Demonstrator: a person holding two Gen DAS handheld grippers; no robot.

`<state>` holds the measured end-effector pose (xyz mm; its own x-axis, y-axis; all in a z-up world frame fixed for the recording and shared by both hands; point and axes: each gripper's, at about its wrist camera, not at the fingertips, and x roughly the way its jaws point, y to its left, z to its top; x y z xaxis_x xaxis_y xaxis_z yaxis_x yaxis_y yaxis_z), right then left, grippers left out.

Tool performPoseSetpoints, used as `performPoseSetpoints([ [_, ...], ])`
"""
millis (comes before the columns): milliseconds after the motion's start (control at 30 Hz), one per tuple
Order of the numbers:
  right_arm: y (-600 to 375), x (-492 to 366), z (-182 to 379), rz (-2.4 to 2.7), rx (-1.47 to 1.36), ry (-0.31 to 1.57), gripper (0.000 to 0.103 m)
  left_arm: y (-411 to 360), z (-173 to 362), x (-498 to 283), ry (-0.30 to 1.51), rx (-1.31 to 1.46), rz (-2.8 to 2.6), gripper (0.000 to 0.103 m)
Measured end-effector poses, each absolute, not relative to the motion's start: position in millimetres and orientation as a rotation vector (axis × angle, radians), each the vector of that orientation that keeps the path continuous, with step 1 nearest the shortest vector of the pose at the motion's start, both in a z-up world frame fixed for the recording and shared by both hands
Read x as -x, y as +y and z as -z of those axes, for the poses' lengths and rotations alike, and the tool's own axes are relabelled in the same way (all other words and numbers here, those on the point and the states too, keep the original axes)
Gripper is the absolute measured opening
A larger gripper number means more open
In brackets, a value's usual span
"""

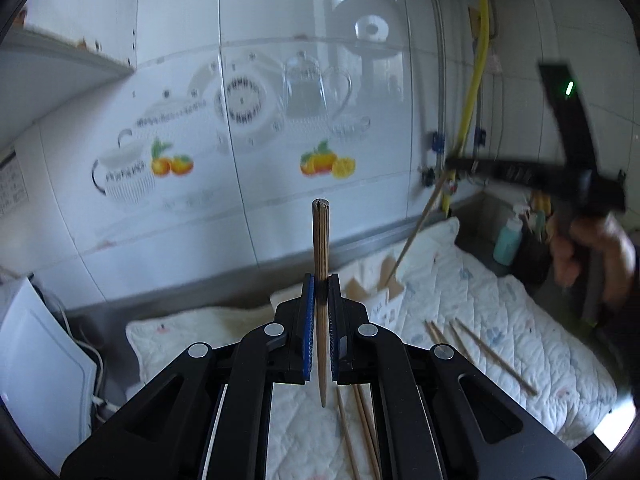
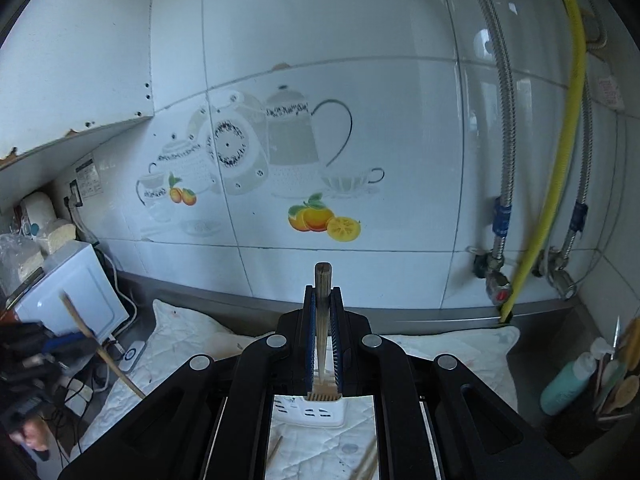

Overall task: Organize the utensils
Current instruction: 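Lift the held chopsticks with both tools up over the white utensil holder, then open the right tool to drop its chopstick into the holder while the left tool releases its own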

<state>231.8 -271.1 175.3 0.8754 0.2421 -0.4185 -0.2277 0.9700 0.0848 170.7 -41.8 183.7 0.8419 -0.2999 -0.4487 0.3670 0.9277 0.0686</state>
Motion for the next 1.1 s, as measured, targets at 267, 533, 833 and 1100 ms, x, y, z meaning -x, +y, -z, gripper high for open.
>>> performPoseSetpoints([
  [267, -261, -260, -145, -0.247, -0.020, 0.510, 0.007, -48, -236, -200, 0.309, -0.136, 0.314, 0.005],
  [533, -264, -264, -133, -0.255, 0.000, 0.524, 0.009, -61, -221, -253, 0.347, -0.120, 0.264, 0.005],
  [833, -268, -244, -139, -0.249, 0.031, 0.478, 0.032, -58, -171, -289, 0.492, -0.086, 0.258, 0.006],
  [1100, -282, -190, -144, -0.251, 0.029, 0.445, 0.039, -53, -172, -263, 0.481, -0.111, 0.267, 0.018],
])
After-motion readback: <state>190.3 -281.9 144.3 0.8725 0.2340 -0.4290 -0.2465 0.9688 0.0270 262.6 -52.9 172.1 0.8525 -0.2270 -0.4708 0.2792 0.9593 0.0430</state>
